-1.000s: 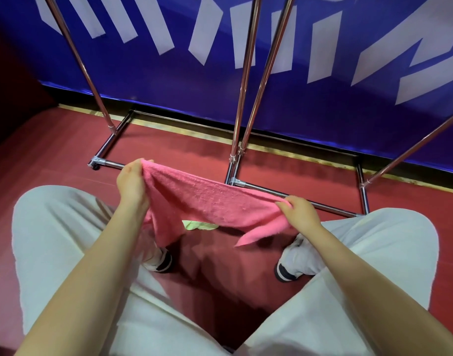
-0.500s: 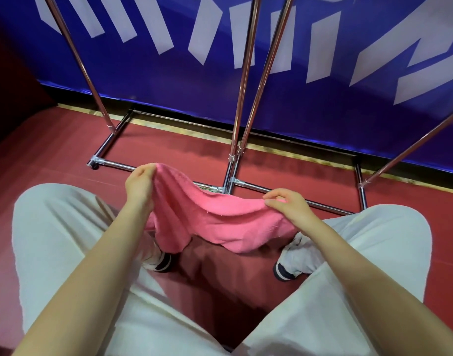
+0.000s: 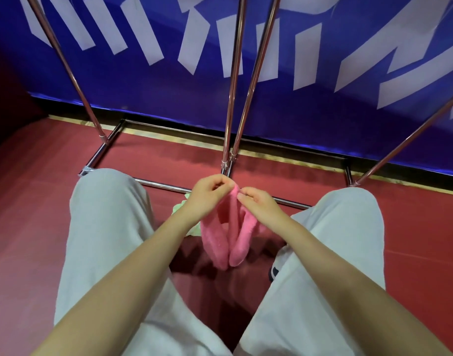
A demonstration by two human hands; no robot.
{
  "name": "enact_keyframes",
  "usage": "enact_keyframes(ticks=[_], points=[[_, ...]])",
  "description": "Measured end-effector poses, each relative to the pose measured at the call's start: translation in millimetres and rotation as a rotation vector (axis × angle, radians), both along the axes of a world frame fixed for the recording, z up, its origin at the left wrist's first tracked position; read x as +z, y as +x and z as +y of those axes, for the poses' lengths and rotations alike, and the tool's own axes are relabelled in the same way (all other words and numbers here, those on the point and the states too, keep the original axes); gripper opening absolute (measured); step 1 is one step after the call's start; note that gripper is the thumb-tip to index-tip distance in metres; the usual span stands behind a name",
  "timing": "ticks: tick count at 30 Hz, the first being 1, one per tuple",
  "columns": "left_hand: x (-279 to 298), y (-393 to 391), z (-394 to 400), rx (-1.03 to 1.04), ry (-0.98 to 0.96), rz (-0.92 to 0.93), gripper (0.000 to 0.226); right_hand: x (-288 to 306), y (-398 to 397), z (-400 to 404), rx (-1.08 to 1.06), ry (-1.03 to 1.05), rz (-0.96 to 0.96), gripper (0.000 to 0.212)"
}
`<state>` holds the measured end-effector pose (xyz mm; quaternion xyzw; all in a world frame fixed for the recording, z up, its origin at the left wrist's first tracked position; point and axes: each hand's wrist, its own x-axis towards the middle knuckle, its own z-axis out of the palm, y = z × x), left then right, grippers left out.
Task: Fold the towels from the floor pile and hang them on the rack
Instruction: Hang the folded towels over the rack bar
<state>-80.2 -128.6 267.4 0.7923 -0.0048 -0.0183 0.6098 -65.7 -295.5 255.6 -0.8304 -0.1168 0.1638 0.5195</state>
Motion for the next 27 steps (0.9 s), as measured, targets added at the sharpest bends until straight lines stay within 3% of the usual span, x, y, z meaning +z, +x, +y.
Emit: enact_keyframes(ticks=[3,7,11,17,27], points=[[0,5,0,0.023,0.015,-0.015,0.020,2,2,-4,-0.053,-0.037,-0.036,0.022],[-11,7,-4,-0.074,0.180,0.032,0.017,-1,9,-14,-0.171,-0.099,-0.125,0.027],[-25,7,-4,-0.107,0.280,0.085,0.030,-9,11,-26,-0.240,-0.164,-0.133,0.025],[-36,9,27,-0.043,0.345,0.171,0.032,-26,25,-51,-0.372,-0.270,-0.070,0.027],[-61,-4,70,0.069,0.538,0.218,0.026,-45,28,-79,-0.645,-0.178,0.127,0.032]])
